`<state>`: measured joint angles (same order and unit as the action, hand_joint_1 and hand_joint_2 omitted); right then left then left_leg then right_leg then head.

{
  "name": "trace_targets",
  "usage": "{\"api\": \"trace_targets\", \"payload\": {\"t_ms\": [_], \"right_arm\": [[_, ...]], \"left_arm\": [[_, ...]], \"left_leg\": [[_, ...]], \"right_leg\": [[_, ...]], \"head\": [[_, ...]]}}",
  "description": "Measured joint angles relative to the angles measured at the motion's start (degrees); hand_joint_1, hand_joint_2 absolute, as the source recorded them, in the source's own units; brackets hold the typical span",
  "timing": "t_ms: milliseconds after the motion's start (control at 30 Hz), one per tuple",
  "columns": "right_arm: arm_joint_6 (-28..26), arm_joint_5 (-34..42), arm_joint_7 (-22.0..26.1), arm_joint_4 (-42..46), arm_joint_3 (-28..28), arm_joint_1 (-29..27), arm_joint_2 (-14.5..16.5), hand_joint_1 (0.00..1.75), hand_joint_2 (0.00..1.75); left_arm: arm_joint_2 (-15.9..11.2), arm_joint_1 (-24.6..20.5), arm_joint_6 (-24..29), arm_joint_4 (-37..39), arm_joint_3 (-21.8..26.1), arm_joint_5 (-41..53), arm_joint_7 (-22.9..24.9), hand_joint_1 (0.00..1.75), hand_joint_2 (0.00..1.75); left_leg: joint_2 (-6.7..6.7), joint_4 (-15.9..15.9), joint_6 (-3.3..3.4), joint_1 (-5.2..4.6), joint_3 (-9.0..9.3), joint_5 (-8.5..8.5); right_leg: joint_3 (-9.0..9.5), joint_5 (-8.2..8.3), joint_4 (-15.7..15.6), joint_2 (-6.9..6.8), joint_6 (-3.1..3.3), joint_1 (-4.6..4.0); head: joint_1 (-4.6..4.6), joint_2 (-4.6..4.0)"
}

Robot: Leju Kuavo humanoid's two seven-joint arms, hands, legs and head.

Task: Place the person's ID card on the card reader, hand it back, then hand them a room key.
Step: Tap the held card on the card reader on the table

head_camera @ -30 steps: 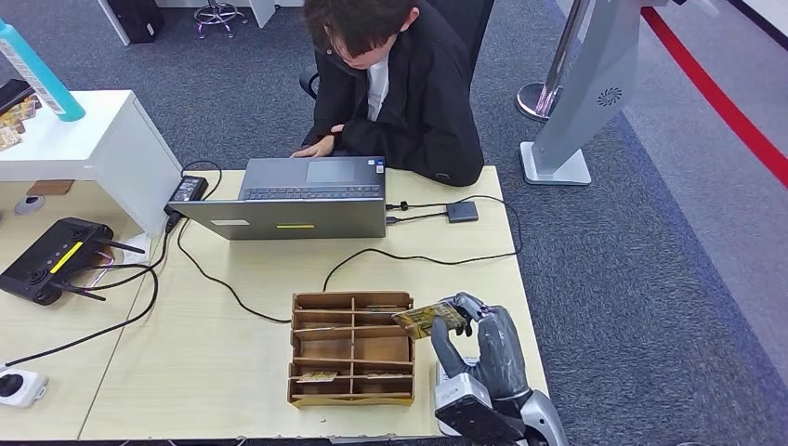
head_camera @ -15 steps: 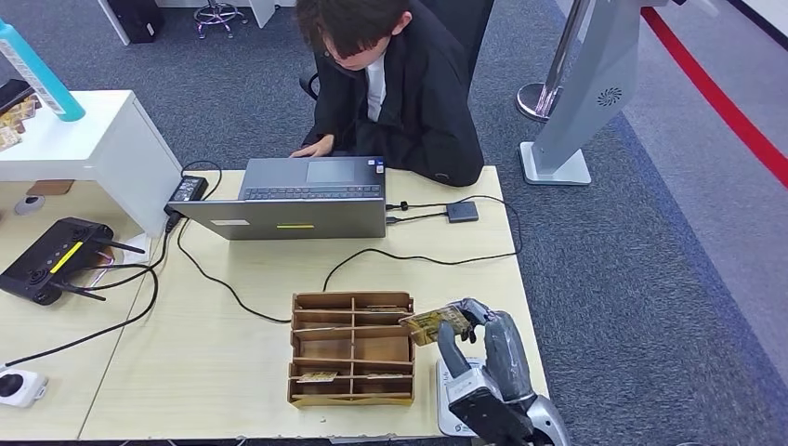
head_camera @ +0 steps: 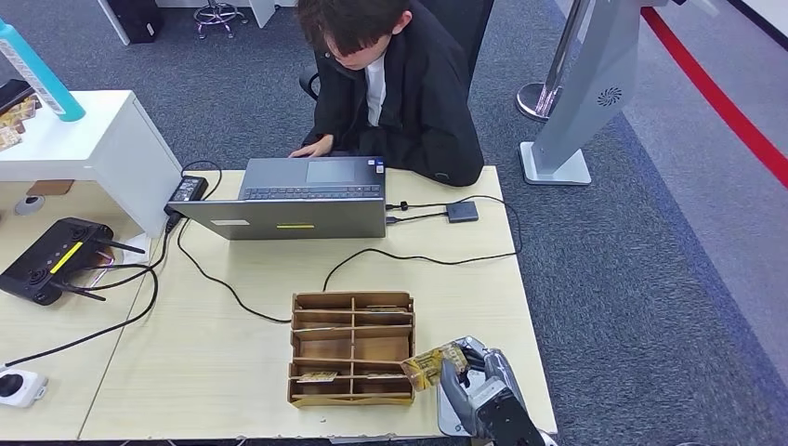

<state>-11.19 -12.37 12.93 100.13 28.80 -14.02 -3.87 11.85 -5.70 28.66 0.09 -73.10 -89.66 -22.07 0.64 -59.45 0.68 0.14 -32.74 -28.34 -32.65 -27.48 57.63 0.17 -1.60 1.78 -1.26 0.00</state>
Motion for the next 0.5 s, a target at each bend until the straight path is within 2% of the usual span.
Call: {"api": "trace_targets", "payload": {"t_ms": [500], "right_arm": [[-2.6,0.8,-3.4,-3.8,1.8,-1.4,-3.3,1.75,1.75]], "left_arm": [[0.0,0.1,0.0,0.0,0.5,0.0,-0.9,0.00,0.00]], "left_leg": [[-0.01,0.0,0.00,0.00,0.00,0.00]], "right_leg": [[0.00,0.00,0.0,0.00,0.00,0.00]], "head": [[0.01,0.00]]}}
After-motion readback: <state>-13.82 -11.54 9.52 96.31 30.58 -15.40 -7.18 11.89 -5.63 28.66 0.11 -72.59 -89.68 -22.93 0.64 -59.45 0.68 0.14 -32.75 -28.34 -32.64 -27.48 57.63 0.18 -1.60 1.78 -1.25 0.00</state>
